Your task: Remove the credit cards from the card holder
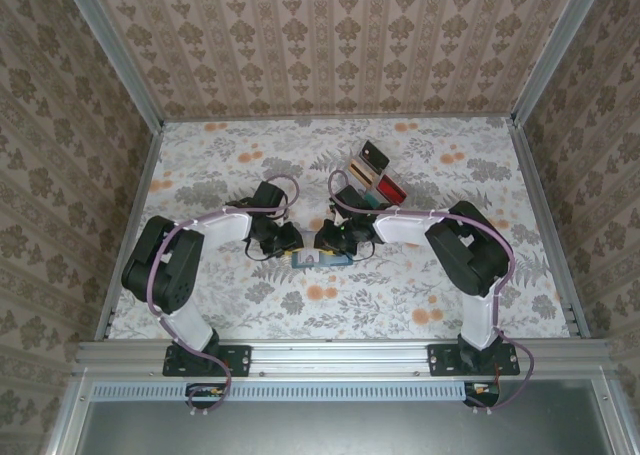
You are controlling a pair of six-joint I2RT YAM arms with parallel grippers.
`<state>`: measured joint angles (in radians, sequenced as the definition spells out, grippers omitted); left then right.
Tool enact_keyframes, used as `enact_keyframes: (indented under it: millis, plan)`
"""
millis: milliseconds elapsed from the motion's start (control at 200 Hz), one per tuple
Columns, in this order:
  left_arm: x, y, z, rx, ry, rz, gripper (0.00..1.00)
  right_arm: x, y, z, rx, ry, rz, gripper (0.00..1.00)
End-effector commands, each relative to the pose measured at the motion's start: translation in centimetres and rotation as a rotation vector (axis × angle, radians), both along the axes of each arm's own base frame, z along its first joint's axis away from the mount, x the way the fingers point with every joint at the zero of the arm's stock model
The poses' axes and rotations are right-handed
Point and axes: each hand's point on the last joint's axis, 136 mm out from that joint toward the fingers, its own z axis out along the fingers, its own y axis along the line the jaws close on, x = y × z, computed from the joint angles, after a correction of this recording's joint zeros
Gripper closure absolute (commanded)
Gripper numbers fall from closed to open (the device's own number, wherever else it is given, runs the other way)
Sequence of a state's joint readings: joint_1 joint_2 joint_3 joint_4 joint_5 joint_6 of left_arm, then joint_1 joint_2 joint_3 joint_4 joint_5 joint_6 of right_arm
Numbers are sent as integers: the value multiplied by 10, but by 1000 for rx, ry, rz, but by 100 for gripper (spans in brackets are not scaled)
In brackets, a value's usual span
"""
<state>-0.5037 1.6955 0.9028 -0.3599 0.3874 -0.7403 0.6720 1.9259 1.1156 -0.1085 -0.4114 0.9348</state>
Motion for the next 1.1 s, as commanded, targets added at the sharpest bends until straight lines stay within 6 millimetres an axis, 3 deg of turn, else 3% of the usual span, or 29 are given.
enact_keyframes:
  millis: [0, 830, 1095]
  plan:
    - [-12, 8, -18, 54, 50, -11, 77, 1, -3, -3, -35, -6, 15, 80]
    - [-18, 12, -33, 82, 92, -23, 80, 3, 1, -8, 60, -66, 91, 80]
    - [-20, 14, -35, 99, 102, -30, 80, 3, 1, -2, 99, -106, 105, 89]
